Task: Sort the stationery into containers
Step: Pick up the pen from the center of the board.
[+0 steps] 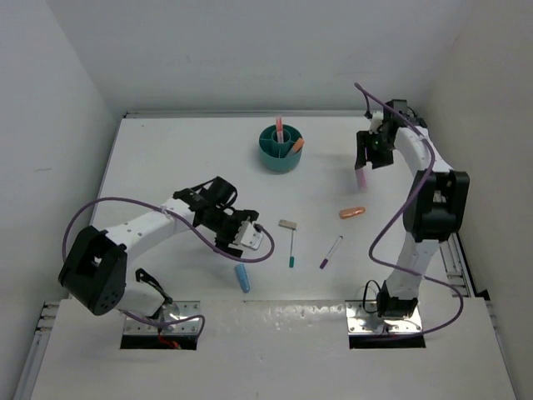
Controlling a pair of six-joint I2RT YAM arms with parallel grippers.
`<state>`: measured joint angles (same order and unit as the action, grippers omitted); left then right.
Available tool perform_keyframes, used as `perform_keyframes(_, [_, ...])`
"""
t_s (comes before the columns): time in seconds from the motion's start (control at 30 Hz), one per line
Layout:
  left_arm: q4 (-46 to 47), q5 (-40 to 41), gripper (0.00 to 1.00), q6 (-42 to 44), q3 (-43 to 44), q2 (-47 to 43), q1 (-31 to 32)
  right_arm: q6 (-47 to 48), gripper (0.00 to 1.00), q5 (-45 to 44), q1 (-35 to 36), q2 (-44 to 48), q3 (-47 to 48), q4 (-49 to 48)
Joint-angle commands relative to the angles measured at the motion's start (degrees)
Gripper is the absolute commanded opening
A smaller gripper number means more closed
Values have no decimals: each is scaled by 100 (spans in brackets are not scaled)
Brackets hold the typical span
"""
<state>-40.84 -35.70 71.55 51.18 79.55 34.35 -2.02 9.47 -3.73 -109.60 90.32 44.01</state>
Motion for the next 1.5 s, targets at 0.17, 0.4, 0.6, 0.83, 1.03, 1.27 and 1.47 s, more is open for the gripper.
perform_keyframes(0.17, [735,-200,84,-1020,24,-159,-367,474,57,-332,30,-1063,873,-243])
perform_keyframes(0.4, [972,-147,84,-1178,-82,-150,-490,729,54,-526,21,-1511,812,-314])
perform_keyframes(0.6, [999,-147,84,-1204,-82,-115,-569,782,49,-438,21,-1626,574,-279])
perform_keyframes(0.83, [999,-218,84,-1363,6,-124,-754,861,43,-561,12,-1766,486,-349])
perform_keyframes(1.03, [981,-332,84,-1696,129,-150,-1052,914,31,-569,12,-1863,346,-411])
perform_keyframes(1.27, [2070,-876,83,-3680,384,8,-1685,862,6,-131,39,-1390,240,-244])
perform_keyframes(1.47, [4289,-1553,81,-6867,402,-219,-2195,511,0,939,284,-144,-199,-94])
